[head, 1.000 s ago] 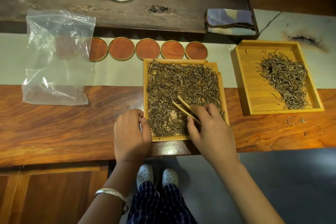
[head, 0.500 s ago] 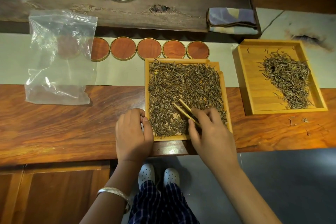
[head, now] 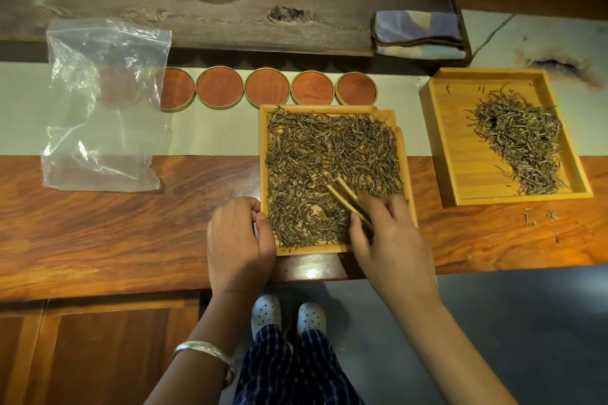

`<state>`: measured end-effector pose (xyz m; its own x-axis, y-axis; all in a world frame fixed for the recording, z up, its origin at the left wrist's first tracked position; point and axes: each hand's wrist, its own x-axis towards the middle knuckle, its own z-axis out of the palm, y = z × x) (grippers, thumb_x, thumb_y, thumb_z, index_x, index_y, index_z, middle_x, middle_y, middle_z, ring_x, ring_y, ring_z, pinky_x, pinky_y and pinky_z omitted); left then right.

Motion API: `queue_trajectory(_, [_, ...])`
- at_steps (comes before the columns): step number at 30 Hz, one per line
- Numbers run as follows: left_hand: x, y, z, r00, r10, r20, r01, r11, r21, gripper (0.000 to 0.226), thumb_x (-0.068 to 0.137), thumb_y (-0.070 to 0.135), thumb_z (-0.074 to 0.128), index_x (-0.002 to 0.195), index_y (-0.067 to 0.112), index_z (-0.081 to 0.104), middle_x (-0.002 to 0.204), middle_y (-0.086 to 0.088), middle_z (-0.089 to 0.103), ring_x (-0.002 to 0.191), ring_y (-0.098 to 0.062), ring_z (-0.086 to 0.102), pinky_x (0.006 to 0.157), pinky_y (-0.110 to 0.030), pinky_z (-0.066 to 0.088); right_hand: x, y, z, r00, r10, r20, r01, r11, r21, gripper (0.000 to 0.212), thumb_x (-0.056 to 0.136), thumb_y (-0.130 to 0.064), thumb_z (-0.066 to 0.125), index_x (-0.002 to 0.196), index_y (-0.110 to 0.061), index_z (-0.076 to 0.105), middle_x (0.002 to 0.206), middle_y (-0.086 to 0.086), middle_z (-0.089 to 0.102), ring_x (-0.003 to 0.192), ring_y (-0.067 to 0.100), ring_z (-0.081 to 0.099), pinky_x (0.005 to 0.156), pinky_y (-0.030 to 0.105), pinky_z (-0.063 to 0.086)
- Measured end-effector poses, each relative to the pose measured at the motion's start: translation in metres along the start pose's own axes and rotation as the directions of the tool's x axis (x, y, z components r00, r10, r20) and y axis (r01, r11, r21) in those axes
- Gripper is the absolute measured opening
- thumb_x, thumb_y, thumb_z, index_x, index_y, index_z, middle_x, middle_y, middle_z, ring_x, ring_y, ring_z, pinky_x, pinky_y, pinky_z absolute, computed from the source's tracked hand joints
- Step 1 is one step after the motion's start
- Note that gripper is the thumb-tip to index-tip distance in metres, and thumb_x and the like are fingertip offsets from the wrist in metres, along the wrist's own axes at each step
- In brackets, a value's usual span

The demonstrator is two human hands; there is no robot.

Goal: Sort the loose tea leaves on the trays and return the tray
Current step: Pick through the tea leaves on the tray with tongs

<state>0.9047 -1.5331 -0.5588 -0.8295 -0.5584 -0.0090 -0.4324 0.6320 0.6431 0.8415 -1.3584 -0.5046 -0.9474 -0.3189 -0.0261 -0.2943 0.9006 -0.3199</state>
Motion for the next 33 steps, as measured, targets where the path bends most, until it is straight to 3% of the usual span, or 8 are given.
queue_trajectory(4, [0.000,0.000,0.000,1.000,0.002,-0.003,-0.002,1.000,0.004,0.009,0.084,0.017,0.045,0.084,0.011,0.053,0.078,0.003,0.043,0.075,-0.024,0.043,0.070,-0.038,0.035,0.012,0.002,-0.004,0.998,-0.038,-0.047,0.042,0.996,0.082,0.026,0.090,-0.023,0.060,0.114,-0.014,0.063,0.099,0.004,0.055,0.067,0.011,0.049,0.049,0.012,0.031])
queue_trajectory(7, [-0.001,0.000,0.001,1.000,0.003,-0.003,-0.003,1.000,0.003,0.008,0.084,0.016,0.045,0.084,0.012,0.052,0.078,0.004,0.043,0.075,-0.022,0.042,0.070,-0.038,0.035,0.038,0.010,-0.011,0.989,-0.005,-0.146,0.016,0.997,0.069,0.027,0.091,-0.023,0.059,0.116,-0.012,0.062,0.101,0.010,0.056,0.072,0.018,0.053,0.059,0.019,0.035])
queue_trajectory(10, [-0.002,0.000,0.000,1.000,0.001,-0.005,-0.001,1.000,0.000,0.007,0.084,0.016,0.045,0.084,0.012,0.051,0.078,0.004,0.042,0.075,-0.021,0.041,0.070,-0.036,0.033,0.058,0.012,-0.009,0.995,0.024,-0.099,-0.024,1.000,0.001,0.031,0.094,-0.027,0.054,0.120,-0.012,0.059,0.108,0.013,0.055,0.082,0.030,0.060,0.062,0.025,0.035])
queue_trajectory(14, [-0.001,-0.001,0.002,1.000,0.005,-0.014,-0.005,1.000,0.000,0.007,0.084,0.016,0.046,0.084,0.012,0.052,0.078,0.006,0.041,0.074,-0.017,0.037,0.070,-0.033,0.030,0.055,0.009,-0.002,0.999,-0.046,-0.023,0.045,0.999,-0.031,0.031,0.093,-0.029,0.053,0.120,-0.013,0.059,0.106,0.011,0.053,0.080,0.030,0.060,0.059,0.027,0.039])
queue_trajectory(21, [0.000,-0.001,0.002,1.000,0.008,-0.005,-0.008,1.000,-0.003,0.014,0.084,0.020,0.042,0.086,0.012,0.053,0.079,0.001,0.047,0.075,-0.020,0.042,0.071,-0.035,0.034,0.067,0.024,-0.006,0.991,0.036,-0.127,-0.035,0.999,0.011,0.029,0.093,-0.026,0.055,0.118,-0.011,0.060,0.104,0.014,0.055,0.081,0.034,0.060,0.060,0.026,0.035])
queue_trajectory(28, [0.000,-0.002,0.002,1.000,0.018,-0.005,-0.018,1.000,-0.002,0.017,0.084,0.023,0.039,0.086,0.013,0.053,0.078,0.003,0.045,0.074,-0.017,0.040,0.069,-0.033,0.032,0.080,0.026,-0.004,0.992,0.044,-0.115,-0.047,0.999,-0.027,0.032,0.095,-0.028,0.051,0.120,-0.010,0.057,0.107,0.015,0.055,0.083,0.036,0.061,0.062,0.033,0.045])
queue_trajectory(33, [-0.001,-0.002,0.002,1.000,0.015,-0.005,-0.015,1.000,0.002,0.018,0.085,0.023,0.039,0.087,0.012,0.053,0.079,-0.002,0.050,0.075,-0.020,0.043,0.069,-0.036,0.035,0.074,0.026,-0.003,0.996,0.050,-0.076,-0.050,0.999,0.013,0.032,0.094,-0.027,0.051,0.121,-0.010,0.058,0.108,0.015,0.056,0.089,0.034,0.060,0.065,0.029,0.038])
